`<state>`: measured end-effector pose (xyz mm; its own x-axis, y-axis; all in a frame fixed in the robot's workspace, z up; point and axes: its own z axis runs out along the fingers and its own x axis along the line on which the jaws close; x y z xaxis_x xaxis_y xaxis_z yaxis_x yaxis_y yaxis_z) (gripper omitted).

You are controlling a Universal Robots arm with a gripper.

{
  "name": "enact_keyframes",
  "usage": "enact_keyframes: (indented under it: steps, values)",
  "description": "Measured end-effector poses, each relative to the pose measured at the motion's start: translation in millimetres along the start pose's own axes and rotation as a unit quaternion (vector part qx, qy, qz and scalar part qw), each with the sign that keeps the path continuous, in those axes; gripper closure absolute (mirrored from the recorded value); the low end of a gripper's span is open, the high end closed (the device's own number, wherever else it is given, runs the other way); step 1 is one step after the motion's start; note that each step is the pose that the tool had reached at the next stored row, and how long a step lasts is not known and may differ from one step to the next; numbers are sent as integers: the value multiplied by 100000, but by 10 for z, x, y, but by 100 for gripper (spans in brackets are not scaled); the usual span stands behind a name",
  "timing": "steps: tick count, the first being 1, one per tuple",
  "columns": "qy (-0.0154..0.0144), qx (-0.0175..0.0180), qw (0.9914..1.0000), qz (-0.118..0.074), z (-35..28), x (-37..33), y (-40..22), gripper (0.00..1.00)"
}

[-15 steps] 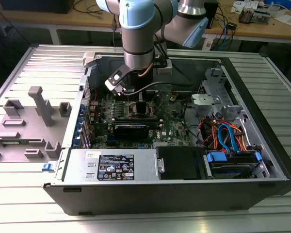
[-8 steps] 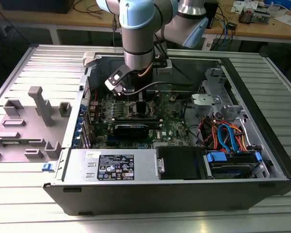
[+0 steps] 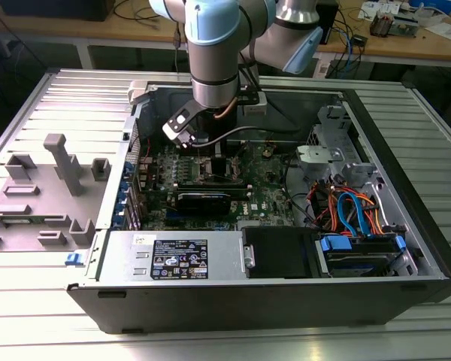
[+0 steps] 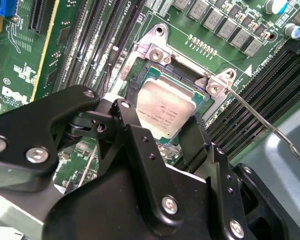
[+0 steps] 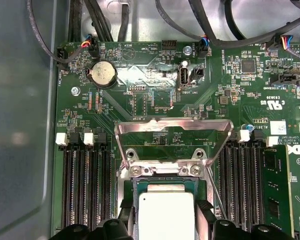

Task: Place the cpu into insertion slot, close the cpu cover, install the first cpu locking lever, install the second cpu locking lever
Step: 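Place the cpu into insertion slot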

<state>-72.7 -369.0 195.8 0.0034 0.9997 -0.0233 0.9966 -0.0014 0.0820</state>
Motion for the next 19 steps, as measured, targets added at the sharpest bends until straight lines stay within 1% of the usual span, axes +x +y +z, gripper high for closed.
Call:
enact_keyframes:
  steps: [8,9,11,12,17,19]
  values:
    - [20,-17,100000,3,4,1,0,42]
    - [13,-8,100000,2,4,1,0,36]
    - [10,-5,100000,1,1,0,0,36]
    - [15,11,100000,6,-8,0,1,36]
    - [4,81,100000,-2,-98,-2,10,36]
    - [5,142,100000,-13,-119,-3,16,36]
